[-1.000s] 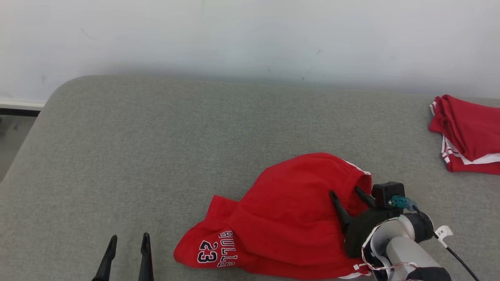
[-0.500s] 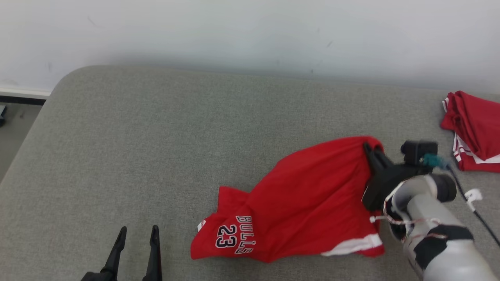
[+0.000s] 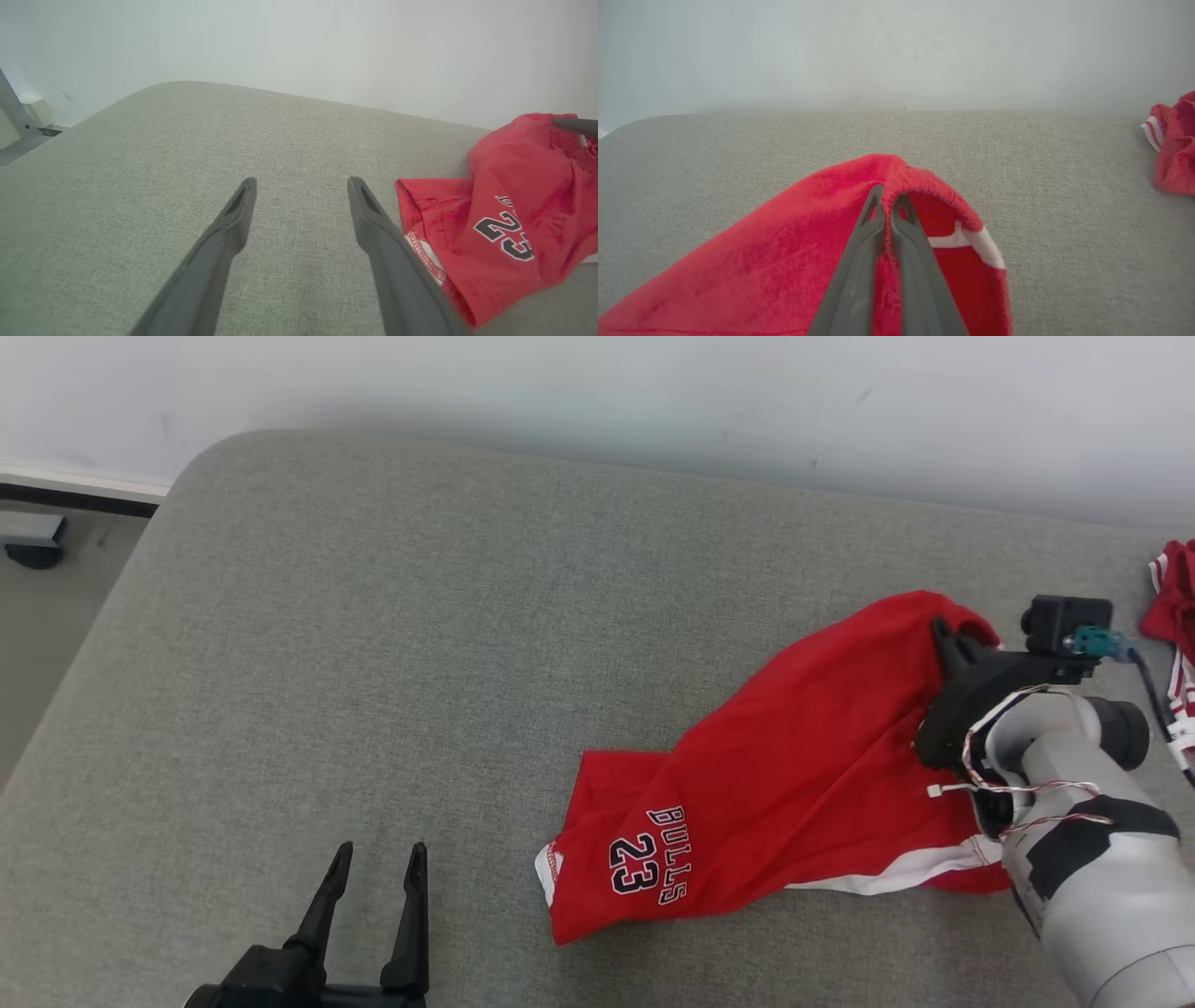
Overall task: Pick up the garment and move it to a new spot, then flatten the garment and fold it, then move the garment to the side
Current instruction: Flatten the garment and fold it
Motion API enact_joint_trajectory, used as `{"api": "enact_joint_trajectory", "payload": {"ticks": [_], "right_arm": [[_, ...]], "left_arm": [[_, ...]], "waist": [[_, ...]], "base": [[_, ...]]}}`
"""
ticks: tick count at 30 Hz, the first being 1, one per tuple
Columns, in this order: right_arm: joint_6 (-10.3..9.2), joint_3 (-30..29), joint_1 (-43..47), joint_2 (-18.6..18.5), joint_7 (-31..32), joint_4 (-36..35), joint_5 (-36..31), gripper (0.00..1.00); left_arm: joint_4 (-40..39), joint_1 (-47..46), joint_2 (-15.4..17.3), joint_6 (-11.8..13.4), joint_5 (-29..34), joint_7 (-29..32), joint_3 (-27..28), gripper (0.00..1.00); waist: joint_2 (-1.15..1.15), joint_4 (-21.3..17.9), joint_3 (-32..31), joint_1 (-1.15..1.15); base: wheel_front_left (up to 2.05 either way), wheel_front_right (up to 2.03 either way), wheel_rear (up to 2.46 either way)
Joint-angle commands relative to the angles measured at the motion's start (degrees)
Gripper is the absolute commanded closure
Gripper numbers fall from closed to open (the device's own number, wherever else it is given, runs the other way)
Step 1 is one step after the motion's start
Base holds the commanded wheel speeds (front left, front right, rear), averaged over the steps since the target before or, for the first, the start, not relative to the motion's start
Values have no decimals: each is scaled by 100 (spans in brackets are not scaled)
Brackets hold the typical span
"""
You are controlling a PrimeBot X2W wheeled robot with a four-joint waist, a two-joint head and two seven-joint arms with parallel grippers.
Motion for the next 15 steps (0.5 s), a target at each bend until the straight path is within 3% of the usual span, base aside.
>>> {"api": "enact_joint_trajectory", "payload": {"ticks": [1, 7, 15], "right_arm": [[-12, 61, 28, 46, -66, 29, 4, 0], [-12, 357, 338, 90, -304, -55, 112, 0], [-12, 804, 991, -39, -732, -692, 393, 0]], "left_arm": [[23, 4, -5, 6, -17, -19, 31, 0], [61, 194, -3, 2, 35, -19, 120, 0], [14, 410, -5, -21, 155, -19, 319, 0]], "waist": [[-1, -22, -70, -1], [-1, -222, -340, -1], [-1, -651, -639, -1]], "base": [[0, 0, 0], [0, 0, 0], [0, 0, 0]]}}
